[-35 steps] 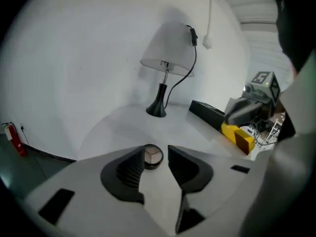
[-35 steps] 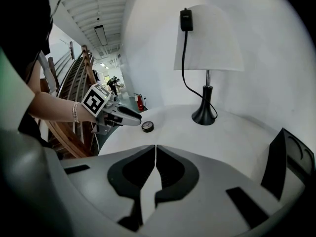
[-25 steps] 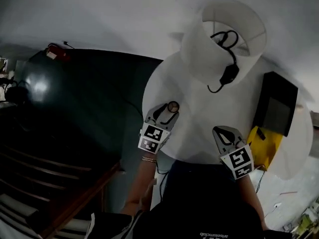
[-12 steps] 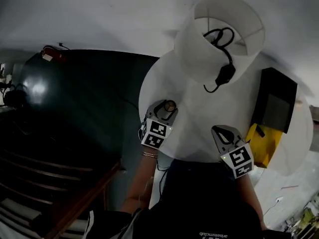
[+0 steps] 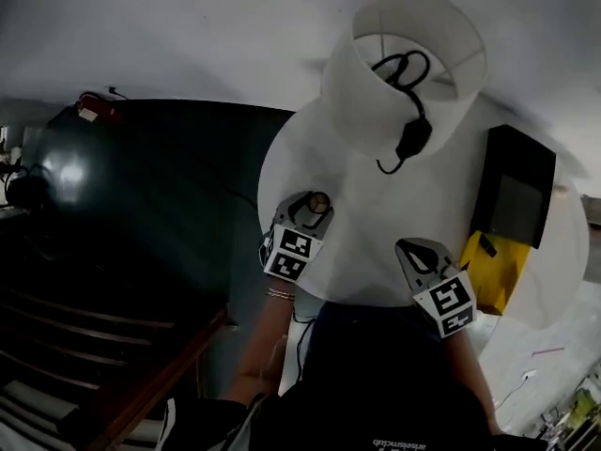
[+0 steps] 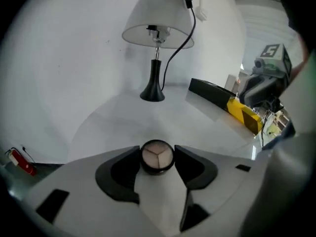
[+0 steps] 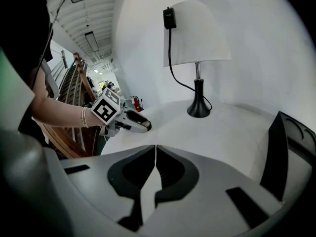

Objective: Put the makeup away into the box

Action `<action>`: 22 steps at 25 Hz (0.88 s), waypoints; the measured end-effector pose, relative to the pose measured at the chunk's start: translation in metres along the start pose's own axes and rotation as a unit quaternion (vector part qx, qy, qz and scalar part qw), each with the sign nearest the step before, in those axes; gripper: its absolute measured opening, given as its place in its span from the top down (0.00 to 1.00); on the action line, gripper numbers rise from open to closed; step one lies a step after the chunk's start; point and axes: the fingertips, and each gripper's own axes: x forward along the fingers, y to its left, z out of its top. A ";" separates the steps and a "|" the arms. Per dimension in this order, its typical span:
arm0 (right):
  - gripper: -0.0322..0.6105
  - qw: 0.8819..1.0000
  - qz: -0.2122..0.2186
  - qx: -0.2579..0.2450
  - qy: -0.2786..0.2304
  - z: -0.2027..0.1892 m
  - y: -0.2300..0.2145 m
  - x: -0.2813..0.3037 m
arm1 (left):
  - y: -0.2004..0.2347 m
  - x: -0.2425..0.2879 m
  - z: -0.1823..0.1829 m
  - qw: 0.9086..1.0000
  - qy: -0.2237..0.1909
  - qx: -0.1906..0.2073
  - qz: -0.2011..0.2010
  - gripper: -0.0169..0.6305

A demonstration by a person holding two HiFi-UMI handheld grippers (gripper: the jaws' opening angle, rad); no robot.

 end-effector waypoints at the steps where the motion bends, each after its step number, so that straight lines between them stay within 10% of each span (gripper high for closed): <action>1: 0.91 1.000 0.000 0.000 -0.001 0.000 0.000 0.000 | -0.001 -0.002 0.001 1.000 -0.001 -0.002 -0.001 0.62; 22: 0.91 1.000 -0.007 0.000 -0.024 -0.006 0.001 -0.018 | -0.026 -0.012 0.019 0.998 -0.060 -0.012 -0.012 0.62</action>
